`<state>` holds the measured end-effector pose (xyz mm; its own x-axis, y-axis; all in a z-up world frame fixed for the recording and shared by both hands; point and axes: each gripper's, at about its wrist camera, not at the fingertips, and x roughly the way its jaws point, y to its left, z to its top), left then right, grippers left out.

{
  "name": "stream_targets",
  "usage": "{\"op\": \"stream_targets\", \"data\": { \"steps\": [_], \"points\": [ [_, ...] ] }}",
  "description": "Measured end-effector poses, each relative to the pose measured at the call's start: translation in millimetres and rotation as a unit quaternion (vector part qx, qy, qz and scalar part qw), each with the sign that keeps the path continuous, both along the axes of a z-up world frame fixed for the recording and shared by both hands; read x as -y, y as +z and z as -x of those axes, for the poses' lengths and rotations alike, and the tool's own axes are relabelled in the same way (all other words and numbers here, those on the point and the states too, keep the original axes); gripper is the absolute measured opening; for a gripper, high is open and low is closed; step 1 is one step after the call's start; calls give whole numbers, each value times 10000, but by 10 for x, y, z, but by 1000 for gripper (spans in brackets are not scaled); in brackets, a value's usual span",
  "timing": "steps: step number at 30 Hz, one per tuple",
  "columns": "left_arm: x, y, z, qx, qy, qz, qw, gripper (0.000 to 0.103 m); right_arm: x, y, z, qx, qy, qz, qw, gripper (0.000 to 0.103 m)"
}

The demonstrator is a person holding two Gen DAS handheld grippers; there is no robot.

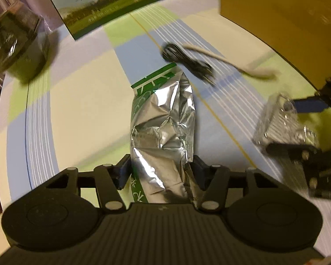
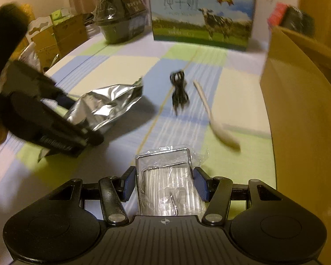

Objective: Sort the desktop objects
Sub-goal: 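Lift the silver pouch with the left tool while the right tool lifts the clear container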

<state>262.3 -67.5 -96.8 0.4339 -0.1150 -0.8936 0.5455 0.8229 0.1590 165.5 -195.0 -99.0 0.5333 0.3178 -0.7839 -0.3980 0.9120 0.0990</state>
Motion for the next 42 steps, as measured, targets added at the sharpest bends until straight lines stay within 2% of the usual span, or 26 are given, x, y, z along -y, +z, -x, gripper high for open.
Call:
{"op": "stream_targets", "data": {
  "steps": [8, 12, 14, 18, 19, 21, 31, 33, 42],
  "points": [
    [-51, 64, 949, -197, 174, 275, 9993, 54, 271, 88, 651, -298, -447, -232, 9983, 53],
    [-115, 103, 1192, -444, 266, 495, 9974, 61, 300, 86, 802, -261, -477, -297, 9981, 53],
    [-108, 117, 1241, -456, 227, 416, 9978, 65, 291, 92, 841, -197, -429, -261, 9985, 57],
    [-59, 138, 1228, -448, 177, 271, 9985, 70, 298, 95, 932, -32, -364, -266, 9990, 73],
    [-43, 141, 1213, -433, 169, 262, 9986, 74, 294, 96, 949, 25, -329, -235, 9992, 75],
    [-13, 119, 1189, -424, 148, 211, 9988, 76, 287, 90, 990, 136, -251, -108, 9995, 79],
    [3, -72, 1051, -656, 227, 161, 9975, 78, 173, 6, 1019, 435, 82, 210, 9988, 81],
    [2, -71, 1040, -668, 233, 176, 9973, 77, 145, -16, 1019, 470, 121, 232, 9986, 81],
    [-97, -4, 1057, -686, 438, 394, 9959, 47, 168, -33, 1016, 591, 54, 210, 9980, 81]
  ]
}}
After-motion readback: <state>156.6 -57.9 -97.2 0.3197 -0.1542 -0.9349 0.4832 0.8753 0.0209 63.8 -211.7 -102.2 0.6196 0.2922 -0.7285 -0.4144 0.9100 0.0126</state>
